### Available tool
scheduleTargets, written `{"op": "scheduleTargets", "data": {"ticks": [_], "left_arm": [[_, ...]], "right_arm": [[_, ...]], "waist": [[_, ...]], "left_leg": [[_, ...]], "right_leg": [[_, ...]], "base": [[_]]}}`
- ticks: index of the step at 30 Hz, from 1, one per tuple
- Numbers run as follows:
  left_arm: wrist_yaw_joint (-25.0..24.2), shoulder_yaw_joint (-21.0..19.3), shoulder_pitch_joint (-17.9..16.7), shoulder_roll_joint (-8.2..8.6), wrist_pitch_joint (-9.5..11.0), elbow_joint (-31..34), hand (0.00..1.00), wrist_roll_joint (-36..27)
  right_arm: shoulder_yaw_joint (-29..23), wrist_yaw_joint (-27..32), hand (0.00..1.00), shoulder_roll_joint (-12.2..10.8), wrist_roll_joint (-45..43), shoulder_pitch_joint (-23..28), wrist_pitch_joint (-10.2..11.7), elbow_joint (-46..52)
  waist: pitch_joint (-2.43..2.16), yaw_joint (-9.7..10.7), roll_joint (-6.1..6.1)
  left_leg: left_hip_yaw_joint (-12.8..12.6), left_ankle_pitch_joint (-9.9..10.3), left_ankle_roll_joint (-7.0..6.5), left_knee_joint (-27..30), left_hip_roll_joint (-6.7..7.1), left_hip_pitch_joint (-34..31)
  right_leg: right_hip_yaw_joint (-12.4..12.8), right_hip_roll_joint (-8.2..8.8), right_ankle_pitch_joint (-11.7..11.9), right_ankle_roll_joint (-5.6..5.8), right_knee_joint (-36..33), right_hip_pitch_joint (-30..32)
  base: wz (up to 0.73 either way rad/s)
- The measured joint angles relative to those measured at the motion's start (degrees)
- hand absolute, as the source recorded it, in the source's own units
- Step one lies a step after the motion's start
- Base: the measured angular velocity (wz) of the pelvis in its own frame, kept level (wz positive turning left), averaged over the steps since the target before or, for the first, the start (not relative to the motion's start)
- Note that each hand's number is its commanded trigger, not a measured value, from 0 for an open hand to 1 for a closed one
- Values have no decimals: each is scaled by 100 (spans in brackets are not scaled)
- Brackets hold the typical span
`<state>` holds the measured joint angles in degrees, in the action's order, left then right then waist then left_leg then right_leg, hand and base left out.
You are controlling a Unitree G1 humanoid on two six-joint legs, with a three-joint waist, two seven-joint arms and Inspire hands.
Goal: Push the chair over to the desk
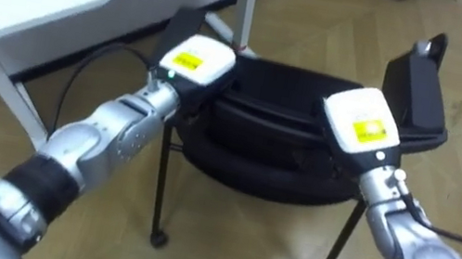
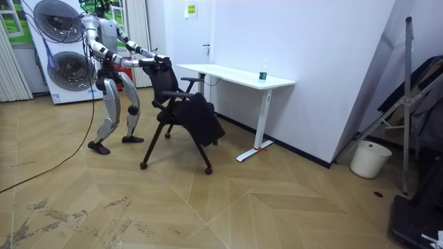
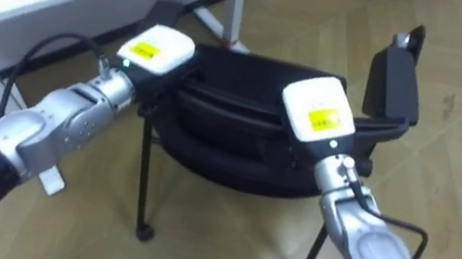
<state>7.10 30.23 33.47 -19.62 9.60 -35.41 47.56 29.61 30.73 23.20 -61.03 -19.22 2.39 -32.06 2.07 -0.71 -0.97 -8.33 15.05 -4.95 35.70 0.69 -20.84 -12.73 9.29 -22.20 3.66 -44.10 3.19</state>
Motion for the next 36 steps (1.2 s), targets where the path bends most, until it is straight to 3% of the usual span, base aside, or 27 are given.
{"op": "scheduleTargets", "data": {"ticks": [3, 5, 6, 7, 8, 9, 10, 11, 12, 13, 14, 15, 16, 17, 18, 19, 21, 25, 27, 29, 33, 35, 36], "left_arm": [[20, -298, -48, -35, 103, 8, 100, 223], [61, -395, -114, -90, 161, 9, 100, 296], [131, -512, -235, -134, 200, 41, 100, 373], [203, -556, -304, -242, 254, 65, 100, 383], [231, -598, -339, -296, 296, 65, 100, 378], [267, -715, -399, -334, 347, 52, 100, 378], [334, -784, -428, -350, 348, 37, 100, 375], [356, -823, -426, -350, 347, 28, 100, 367], [390, -932, -433, -341, 339, -5, 100, 349], [394, -995, -438, -277, 279, -48, 100, 315], [379, -996, -443, -193, 212, -59, 100, 318], [348, -932, -450, -52, 129, -60, 100, 340], [346, -815, -461, -17, 102, -19, 100, 350], [342, -812, -490, -4, 54, 51, 100, 386], [314, -831, -554, 3, -67, 196, 100, 406], [261, -869, -578, 2, -132, 309, 100, 417], [262, -877, -602, 13, -175, 330, 100, 396], [272, -892, -686, 64, -230, 376, 100, 383], [283, -893, -699, 78, -343, 389, 100, 375], [220, -877, -719, 54, -377, 384, 100, 386], [217, -690, -830, 110, -385, 346, 100, 445], [200, -675, -851, 127, -382, 339, 100, 445], [198, -676, -849, 127, -383, 338, 100, 444]], "right_arm": [[51, 31, 100, -188, -42, -134, -116, -89], [59, 31, 100, -315, -98, -181, -130, -158], [79, 29, 100, -429, -150, -237, -131, -267], [163, 30, 100, -538, -166, -300, -175, -334], [242, 29, 100, -570, -167, -354, -215, -351], [370, 17, 100, -591, -171, -463, -271, -338], [488, 7, 100, -600, -170, -560, -331, -332], [524, 4, 100, -601, -170, -627, -332, -345], [590, -46, 100, -598, -170, -830, -318, -431], [676, -98, 100, -590, -171, -1010, -277, -555], [667, -133, 100, -570, -179, -1024, -242, -571], [641, -151, 100, -437, -146, -963, -145, -575], [624, -164, 100, -310, -26, -873, -45, -534], [624, -176, 100, -288, 5, -858, -31, -513], [614, -256, 100, -271, 12, -858, -20, -440], [603, -349, 100, -238, 12, -858, -39, -320], [601, -457, 100, -203, -5, -866, -58, -217], [585, -773, 100, -81, -9, -882, -18, -75], [586, -797, 100, -84, -5, -883, 15, -28], [590, -912, 100, -153, 10, -853, 31, -87], [490, -884, 100, -119, 26, -541, 187, -90], [449, -866, 100, -110, 2, -473, 227, -83], [435, -855, 100, -119, -2, -466, 242, -81]], "waist": [[-6, -204, 44], [-5, -402, 71], [41, -446, 182], [48, -470, 199], [47, -499, 198], [33, -481, 186], [35, -417, 199], [34, -405, 195], [30, -400, 175], [12, -385, 96], [8, -387, 67], [8, -289, 59], [12, -254, 39], [12, -264, 30], [6, -307, 24], [0, -322, 31], [-14, -436, 11], [-17, -475, 14], [-13, -482, -15], [-22, -328, -72], [-24, -36, -75], [-22, 86, -70], [-22, 118, -69]], "left_leg": [[569, -39, 154, -52, 24, -99], [1090, -84, 232, -159, 103, -17], [1478, -125, 301, -294, 102, 96], [1860, -229, 341, -573, 108, 229], [1999, -335, 375, -773, 112, 301], [2316, -559, 495, -1142, 122, 417], [2731, -757, 598, -1420, 159, 490], [3041, -826, 665, -1529, 210, 512], [3624, -881, 770, -1605, 327, 503], [3793, -807, 848, -1488, 552, 398], [3668, -743, 841, -1382, 597, 382], [3423, -745, 779, -1231, 569, 384], [3025, -768, 759, -1214, 422, 425], [2830, -770, 761, -1221, 321, 418], [2472, -784, 782, -1225, 161, 364], [2276, -854, 848, -1262, 86, 316], [2256, -967, 893, -1444, 58, 342], [2242, -1188, 934, -1773, 29, 457], [2224, -1204, 958, -1867, 27, 541], [2166, -1207, 962, -1888, 26, 627], [2070, -1206, 962, -1883, 56, 753], [2054, -1206, 961, -1772, 82, 727], [2048, -1206, 961, -1755, 84, 708]], "right_leg": [[-222, -271, 278, -147, 156, -1], [-230, -437, 574, -146, 79, 55], [-217, -590, 844, -154, 17, 168], [-76, -771, 613, -234, 154, 285], [8, -871, 441, -295, 305, 385], [96, -1018, 350, -375, 813, 568], [373, -1138, 365, -407, 1373, 811], [592, -1164, 401, -454, 1587, 987], [1156, -1121, 612, -432, 1890, 1323], [1165, -804, 973, -276, 1864, 1517], [780, -626, 1079, -467, 1720, 1508], [224, -485, 906, -577, 1657, 1320], [-163, -500, 887, -750, 1777, 1086], [-291, -532, 870, -814, 1829, 1011], [-554, -567, 815, -919, 1889, 920], [-785, -585, 779, -984, 1932, 867], [-967, -587, 732, -1054, 1941, 819], [-1513, -611, 700, -1066, 2157, 496], [-1581, -618, 628, -1048, 2165, 384], [-1738, -620, 614, -1039, 2193, 184], [-2041, -618, 581, -978, 2284, -161], [-2007, -652, 537, -910, 2363, -264], [-1936, -665, 506, -928, 2362, -261]], "base": [[12], [17], [27], [35], [55], [85], [99], [104], [100], [105], [146], [172], [169], [132], [100], [94], [71], [74], [56], [49], [46], [49], [18]]}}
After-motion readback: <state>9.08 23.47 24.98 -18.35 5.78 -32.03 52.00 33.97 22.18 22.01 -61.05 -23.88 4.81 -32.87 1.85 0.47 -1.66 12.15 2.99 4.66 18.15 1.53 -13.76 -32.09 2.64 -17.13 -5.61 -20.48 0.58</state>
